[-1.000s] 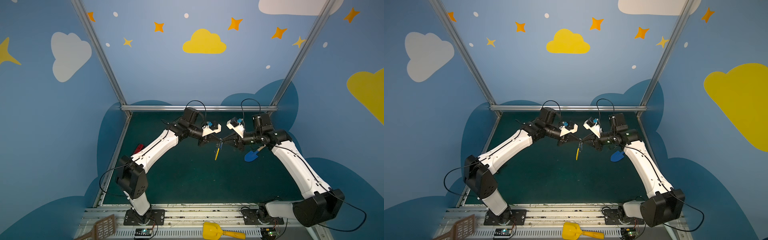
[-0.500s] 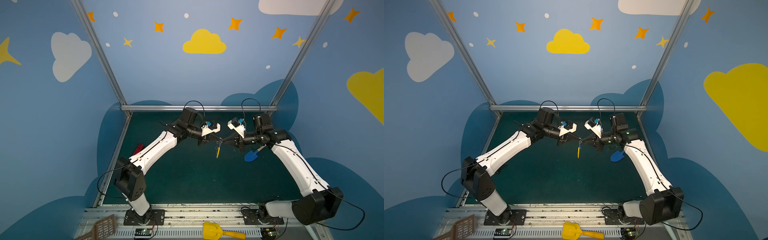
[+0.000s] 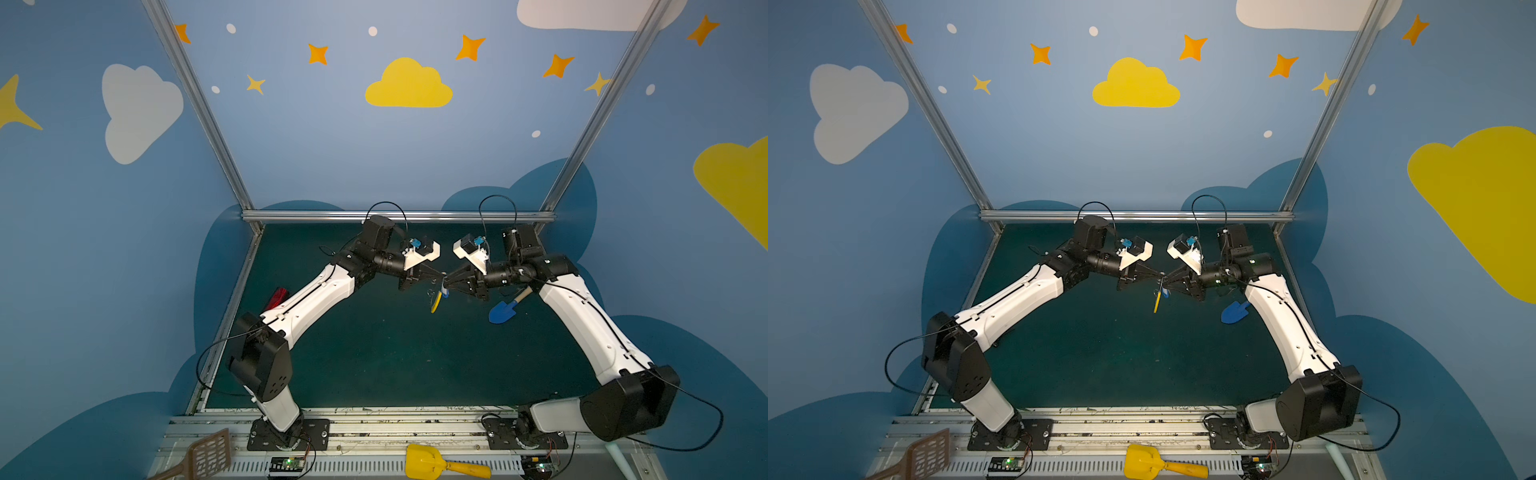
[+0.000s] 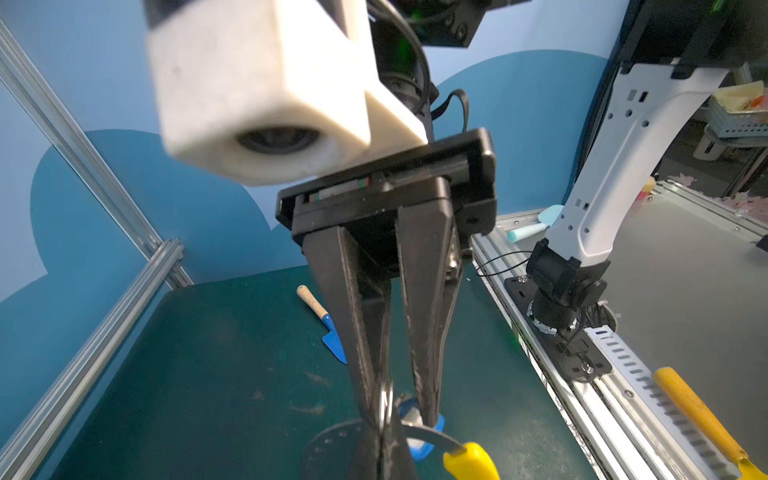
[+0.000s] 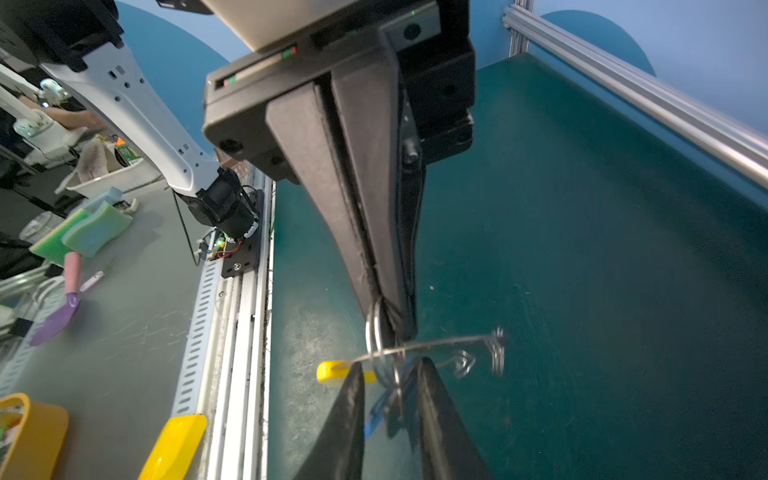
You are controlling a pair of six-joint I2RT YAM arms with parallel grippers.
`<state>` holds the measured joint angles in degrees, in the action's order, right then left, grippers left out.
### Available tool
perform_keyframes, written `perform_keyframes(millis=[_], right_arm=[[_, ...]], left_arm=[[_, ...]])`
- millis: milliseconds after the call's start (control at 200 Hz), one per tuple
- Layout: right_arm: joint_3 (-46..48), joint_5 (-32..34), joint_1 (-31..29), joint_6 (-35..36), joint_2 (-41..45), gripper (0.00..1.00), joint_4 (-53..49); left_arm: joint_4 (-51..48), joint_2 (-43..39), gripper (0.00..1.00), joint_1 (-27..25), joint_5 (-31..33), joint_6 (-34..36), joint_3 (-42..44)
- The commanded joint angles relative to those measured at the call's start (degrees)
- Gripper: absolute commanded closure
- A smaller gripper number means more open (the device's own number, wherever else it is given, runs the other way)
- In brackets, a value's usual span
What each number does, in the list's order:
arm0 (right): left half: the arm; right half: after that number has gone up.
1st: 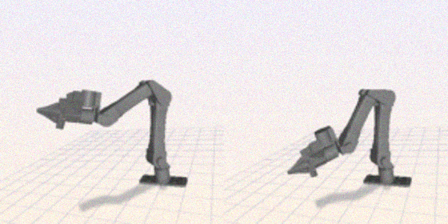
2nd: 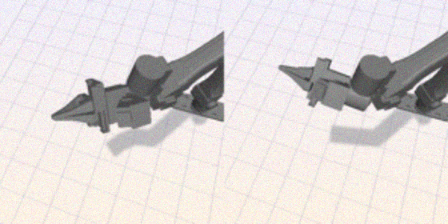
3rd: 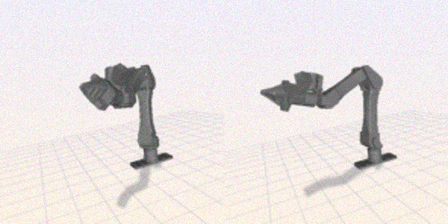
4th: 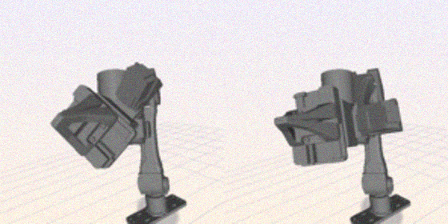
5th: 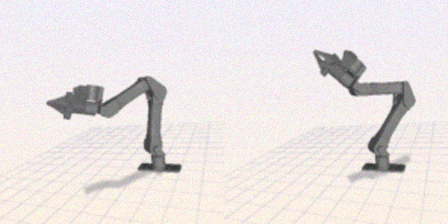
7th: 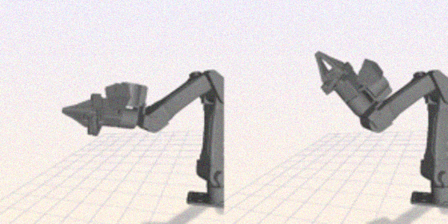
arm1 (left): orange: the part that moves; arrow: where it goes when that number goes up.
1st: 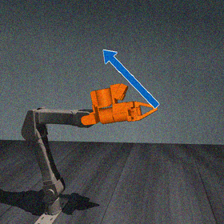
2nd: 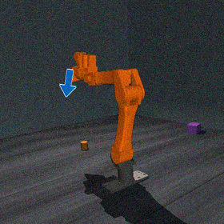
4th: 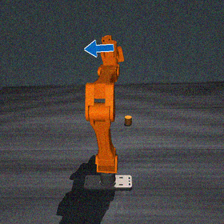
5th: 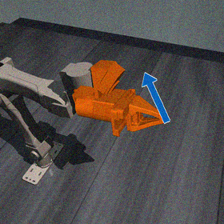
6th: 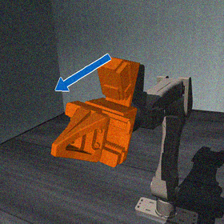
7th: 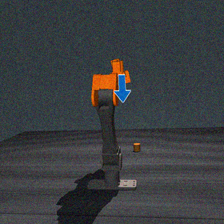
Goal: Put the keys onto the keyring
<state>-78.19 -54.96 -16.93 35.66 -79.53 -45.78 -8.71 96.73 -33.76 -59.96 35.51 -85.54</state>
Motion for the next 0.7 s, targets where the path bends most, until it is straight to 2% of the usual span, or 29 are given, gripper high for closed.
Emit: perform_keyframes(millis=[0,190,466,696], right_arm=[[2.1,1.4,-0.1,-0.6,3.2,0.74,4.3],[5.6,3.9,0.2,-2.5,7.0,0.76,10.9],[5.6,2.3,0.3,-3.1,6.7,0.78,12.6],[4.7,1.0,0.4,-2.9,5.9,0.97,12.2]], left_arm=[[2.6,-0.8,0.96,0.0,-2.0,-1.9,0.3],[2.6,-0.5,0.96,0.2,-1.9,-1.9,0.1],[2.9,0.3,0.96,0.1,-2.3,-2.3,-0.6],[2.5,0.6,0.96,0.1,-2.2,-2.4,-0.8]])
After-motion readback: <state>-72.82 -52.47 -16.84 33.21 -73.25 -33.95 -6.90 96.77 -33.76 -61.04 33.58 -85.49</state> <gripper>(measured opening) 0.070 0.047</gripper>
